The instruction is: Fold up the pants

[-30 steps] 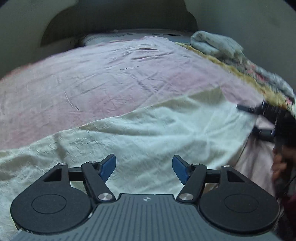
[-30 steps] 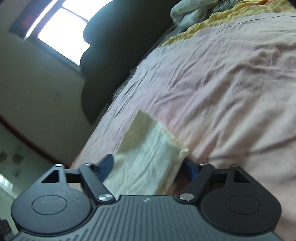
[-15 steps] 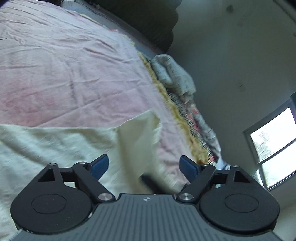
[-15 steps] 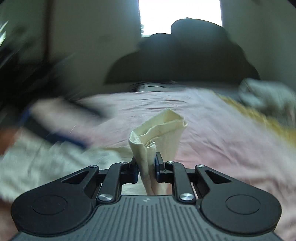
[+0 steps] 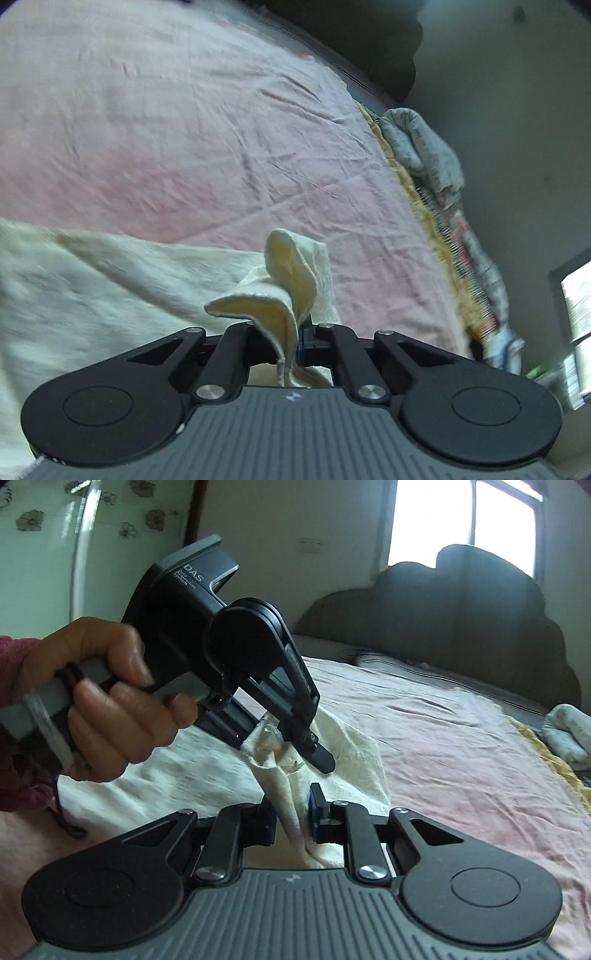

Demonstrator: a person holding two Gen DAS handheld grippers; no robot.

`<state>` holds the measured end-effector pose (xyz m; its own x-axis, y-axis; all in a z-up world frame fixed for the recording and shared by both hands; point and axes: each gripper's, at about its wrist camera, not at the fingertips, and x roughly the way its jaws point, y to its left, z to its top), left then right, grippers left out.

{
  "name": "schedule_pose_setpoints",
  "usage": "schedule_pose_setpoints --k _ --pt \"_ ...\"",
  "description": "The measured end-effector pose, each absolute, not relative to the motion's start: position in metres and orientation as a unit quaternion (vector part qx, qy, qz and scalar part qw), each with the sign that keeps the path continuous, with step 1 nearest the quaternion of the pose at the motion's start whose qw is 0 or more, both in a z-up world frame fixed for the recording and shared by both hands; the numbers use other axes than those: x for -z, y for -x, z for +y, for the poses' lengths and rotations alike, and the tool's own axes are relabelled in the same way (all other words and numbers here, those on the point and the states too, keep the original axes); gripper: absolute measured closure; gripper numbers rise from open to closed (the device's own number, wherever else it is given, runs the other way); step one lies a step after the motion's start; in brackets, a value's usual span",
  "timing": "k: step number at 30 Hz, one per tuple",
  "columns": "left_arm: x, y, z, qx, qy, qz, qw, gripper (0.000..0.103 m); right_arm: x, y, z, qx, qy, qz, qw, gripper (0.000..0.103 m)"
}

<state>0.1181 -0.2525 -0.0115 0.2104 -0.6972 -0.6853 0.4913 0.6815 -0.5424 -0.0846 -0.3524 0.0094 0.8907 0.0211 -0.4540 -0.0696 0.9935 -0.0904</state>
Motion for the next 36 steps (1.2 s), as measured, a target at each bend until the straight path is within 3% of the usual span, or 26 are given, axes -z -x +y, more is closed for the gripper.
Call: schedule_pose_setpoints --k 6,14,17,18,21,27,32,36 --pt "-0.028 -0.098 -0.2 0.34 -0.046 0.417 0.842 0.097 -0.019 0.069 -0.297 -0.114 0.068 0.224 0.965 0.086" --pt "-0.008 -0.11 -0.117 0.239 -0.106 0.376 0.889 0.097 -0.009 0.025 -0.208 -0.225 0.103 0.231 0.941 0.086" --pt "0.007 -0.122 -0.1 0.219 -0.112 0.405 0.881 0.074 0.002 0.01 -0.184 -0.244 0.11 0.248 0.931 0.085" --pt "0.009 -0.124 -0.093 0.215 -0.106 0.415 0.878 0.057 0.008 0.004 -0.177 -0.246 0.114 0.265 0.925 0.079" --pt "0.001 -0.122 -0.067 0.174 -0.102 0.411 0.889 0.035 0.015 0.009 -0.169 -0.249 0.124 0.285 0.917 0.067" --pt "-0.024 -0.112 -0.024 0.039 -0.126 0.367 0.921 0.031 -0.009 0.042 -0.214 -0.292 0.05 0.252 0.921 0.066" --pt "-0.032 -0.104 -0.008 0.158 0.05 0.447 0.879 0.025 0.0 0.049 -0.191 -0.226 0.178 0.248 0.925 0.066" --pt "-0.029 -0.094 -0.011 0.179 0.08 0.466 0.863 0.025 0.005 0.048 -0.175 -0.23 0.216 0.24 0.918 0.066"
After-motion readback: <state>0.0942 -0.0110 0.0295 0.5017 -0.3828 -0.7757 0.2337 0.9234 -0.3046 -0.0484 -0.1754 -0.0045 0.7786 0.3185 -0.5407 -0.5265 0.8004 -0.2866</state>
